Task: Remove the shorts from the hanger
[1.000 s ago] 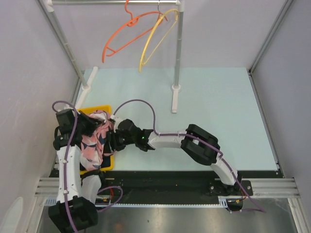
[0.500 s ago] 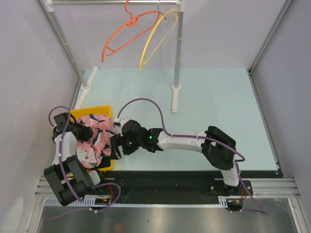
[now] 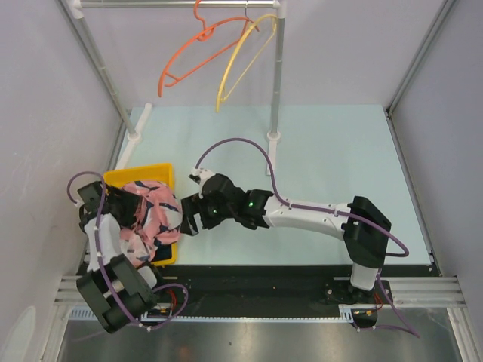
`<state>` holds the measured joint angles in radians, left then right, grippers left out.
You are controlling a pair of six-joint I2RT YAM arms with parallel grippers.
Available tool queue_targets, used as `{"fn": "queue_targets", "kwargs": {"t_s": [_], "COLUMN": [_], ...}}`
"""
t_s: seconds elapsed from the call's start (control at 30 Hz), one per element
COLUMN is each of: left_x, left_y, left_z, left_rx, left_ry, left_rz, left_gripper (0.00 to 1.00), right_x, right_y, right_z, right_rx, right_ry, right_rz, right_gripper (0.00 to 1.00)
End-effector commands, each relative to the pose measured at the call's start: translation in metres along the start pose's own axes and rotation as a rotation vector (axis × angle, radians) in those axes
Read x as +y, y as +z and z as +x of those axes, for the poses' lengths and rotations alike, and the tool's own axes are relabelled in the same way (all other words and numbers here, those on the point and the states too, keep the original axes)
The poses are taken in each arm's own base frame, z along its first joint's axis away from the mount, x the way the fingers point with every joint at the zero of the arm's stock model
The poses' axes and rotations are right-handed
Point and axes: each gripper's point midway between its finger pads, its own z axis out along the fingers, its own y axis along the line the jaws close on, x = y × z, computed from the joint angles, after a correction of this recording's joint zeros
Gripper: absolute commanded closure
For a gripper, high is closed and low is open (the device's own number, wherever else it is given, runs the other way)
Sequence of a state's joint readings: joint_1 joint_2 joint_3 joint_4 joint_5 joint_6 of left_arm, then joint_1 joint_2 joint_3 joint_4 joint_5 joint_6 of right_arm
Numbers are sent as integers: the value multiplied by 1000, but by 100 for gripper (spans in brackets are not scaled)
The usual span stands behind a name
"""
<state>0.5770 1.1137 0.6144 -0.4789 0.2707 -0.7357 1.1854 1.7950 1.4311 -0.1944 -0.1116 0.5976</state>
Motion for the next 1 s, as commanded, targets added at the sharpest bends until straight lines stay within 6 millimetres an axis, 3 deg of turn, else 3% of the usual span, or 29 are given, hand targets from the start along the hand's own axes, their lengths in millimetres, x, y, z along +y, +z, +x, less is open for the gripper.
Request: {"fn": "queue_targets", "kwargs": {"t_s": [0.0,0.13,0.3,0.4,0.57,0.67,0.73,0.87,0.9,0.97], "left_x": [4,-3,-42,-75,-139,-157,-157,-139,-134,-112], "left_y": [-28,-54,-88,-111,-145,-138,-116,-72,-64,-36], "left_z": [-22,-31,-40,-32,12,38,52,64,63,59], "left_rx": [-143,-196,-277,-311,-225,-93,11,145,152,175], "left_ry": [0,12,138,227,359,372,370,370,371,331], "left_rz": [-47,-66,15,131,543,681,671,569,542,425], "left_gripper": [9,5,6,10,27,43,58,84,95,100], "right_x": [-6,-7,-8,-9,-11,-12,-13,-16,-17,-18], "right_y": [-9,-12,-15,-16,-19,-22,-26,-32,-34,-36], "right_z": [1,0,-1,-2,-4,-6,-7,-7,-6,-6], "right_rx": [-2,-9,-12,-17,-25,-33,-40,-46,-47,-52], "right_ry": [-9,-9,-11,-12,-14,-17,-21,-24,-24,-23], "right_rz": [26,32,39,43,49,59,69,83,88,89], "right_gripper": [12,12,12,12,12,12,12,12,12,12]}}
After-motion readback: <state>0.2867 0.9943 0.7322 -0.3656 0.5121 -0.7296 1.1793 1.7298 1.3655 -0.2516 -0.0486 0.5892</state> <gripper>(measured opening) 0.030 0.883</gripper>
